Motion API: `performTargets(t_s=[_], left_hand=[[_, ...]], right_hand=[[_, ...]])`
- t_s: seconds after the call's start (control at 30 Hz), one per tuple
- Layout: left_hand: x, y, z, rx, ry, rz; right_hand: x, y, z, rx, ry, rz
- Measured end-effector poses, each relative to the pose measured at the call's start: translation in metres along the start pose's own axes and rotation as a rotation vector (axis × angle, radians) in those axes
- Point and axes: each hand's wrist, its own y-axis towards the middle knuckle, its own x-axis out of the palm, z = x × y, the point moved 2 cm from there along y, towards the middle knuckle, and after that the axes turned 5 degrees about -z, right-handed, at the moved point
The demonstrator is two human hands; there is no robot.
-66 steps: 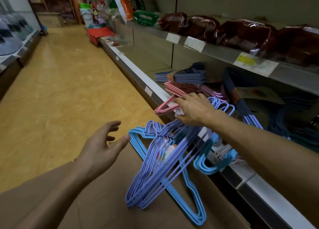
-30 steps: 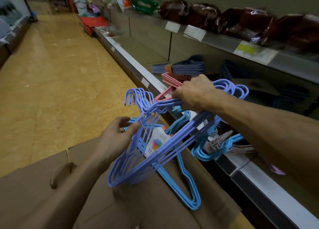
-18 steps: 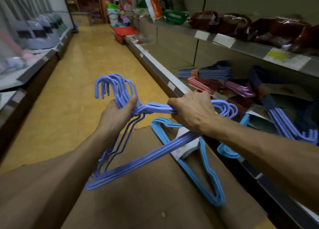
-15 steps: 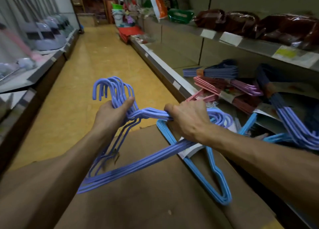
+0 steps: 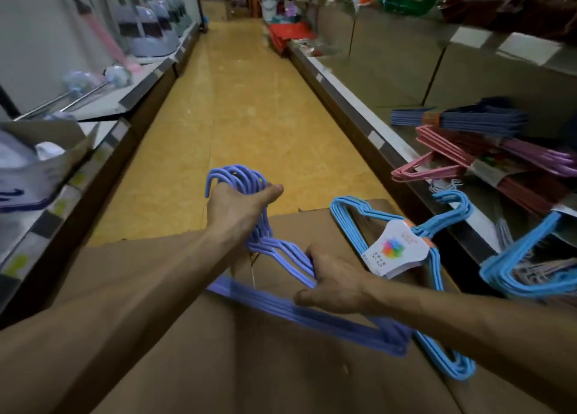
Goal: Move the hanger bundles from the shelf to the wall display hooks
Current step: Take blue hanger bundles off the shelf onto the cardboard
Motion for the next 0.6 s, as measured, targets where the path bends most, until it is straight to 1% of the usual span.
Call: performTargets(t_s=[0.1,0.17,0.27,0.37,0.47,0.6], left_hand=[[0.005,-0.01,-0.014,0.046,-0.008,-0.038],[0.01,-0.021,-0.02,0.09,0.005,-0.111],[0.016,-0.034,-0.028,0.098,0.031,-0.249],[0.015,-0.045,-0.035,0.063,-0.019,-0.333],[0.011,-0.047,-0.04,0.06,-0.028,-0.405],[0.007,-0.05,-0.046,0.073,-0.005,-0.463]], right_hand=[[0.032,-0.001,0.01,0.002,0.185,0.031],[0.054,-0.003,0.017,0.016,0.31,0.042],[0.082,-0.006,0.024,0.043,0.614,-0.036],[0.098,-0.008,0.027,0.06,0.882,-0.123],[0.106,-0.003,0.031,0.068,0.974,-0.204],[0.109,0.006,0.033,0.079,1.038,-0.247]])
